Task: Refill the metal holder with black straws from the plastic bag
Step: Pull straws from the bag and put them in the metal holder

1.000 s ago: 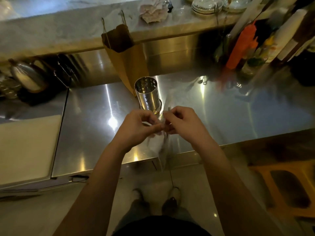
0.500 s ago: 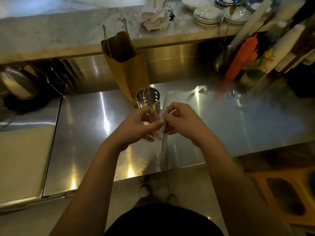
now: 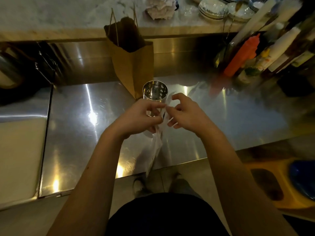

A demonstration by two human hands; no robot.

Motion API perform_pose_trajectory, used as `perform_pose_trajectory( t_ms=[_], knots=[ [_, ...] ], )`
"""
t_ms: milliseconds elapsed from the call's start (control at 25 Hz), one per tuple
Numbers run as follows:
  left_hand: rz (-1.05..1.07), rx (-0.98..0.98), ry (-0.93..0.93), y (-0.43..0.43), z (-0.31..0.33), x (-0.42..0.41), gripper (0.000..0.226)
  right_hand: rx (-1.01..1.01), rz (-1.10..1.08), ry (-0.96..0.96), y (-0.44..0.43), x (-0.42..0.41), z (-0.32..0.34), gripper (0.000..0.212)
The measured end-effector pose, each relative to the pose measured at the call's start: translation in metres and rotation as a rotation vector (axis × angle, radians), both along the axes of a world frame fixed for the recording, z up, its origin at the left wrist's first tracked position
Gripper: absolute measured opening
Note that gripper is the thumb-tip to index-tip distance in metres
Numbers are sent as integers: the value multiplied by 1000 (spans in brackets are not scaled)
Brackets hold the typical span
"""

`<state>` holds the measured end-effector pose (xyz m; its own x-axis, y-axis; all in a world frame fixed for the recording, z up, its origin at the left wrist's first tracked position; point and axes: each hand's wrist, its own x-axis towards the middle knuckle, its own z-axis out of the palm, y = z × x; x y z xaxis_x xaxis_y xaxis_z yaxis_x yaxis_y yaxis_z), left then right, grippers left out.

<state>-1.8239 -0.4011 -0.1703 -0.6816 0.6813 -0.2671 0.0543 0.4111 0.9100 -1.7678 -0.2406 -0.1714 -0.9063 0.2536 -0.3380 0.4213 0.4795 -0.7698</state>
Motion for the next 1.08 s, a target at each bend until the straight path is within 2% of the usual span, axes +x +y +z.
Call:
perform_pose_trajectory(
  t_ms=[320,520,840,1080],
  knots=[
    [113,-44,38,1,0,-9,66,-53,193,148,1,-14,4,41],
    [156,-46,168,25,1,-5,56,-25,261,177,25,-15,6,35],
    [213,-53,298,51,-3,-3,47,-64,218,237,54,-13,12,26],
    [248,-79,184,40,1,-3,40,-46,180,200,84,-16,9,21]
  ],
)
